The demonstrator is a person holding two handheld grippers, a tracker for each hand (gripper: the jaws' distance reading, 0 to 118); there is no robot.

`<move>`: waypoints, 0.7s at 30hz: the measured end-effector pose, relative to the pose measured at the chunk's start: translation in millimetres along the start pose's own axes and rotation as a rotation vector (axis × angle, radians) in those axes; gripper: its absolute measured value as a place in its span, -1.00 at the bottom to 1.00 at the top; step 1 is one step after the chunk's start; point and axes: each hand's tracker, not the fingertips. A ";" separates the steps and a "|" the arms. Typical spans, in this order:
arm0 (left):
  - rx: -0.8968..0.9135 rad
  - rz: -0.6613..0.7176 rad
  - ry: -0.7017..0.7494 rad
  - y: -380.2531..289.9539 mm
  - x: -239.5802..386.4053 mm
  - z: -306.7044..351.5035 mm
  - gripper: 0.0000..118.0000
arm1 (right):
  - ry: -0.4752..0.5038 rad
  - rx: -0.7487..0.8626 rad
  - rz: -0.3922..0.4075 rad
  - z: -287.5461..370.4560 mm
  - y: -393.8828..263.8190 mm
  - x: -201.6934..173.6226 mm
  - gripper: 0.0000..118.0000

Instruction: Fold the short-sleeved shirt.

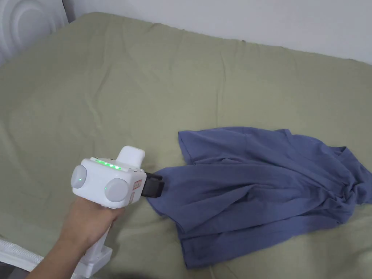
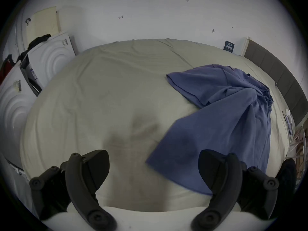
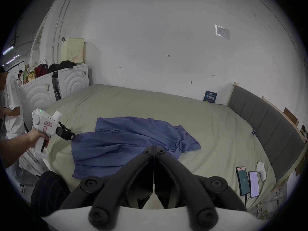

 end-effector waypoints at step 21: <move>0.114 0.057 -0.095 -4.8 14.2 37.0 -1.00 | 0.007 -0.026 -0.037 -16.5 -9.0 23.4 -0.98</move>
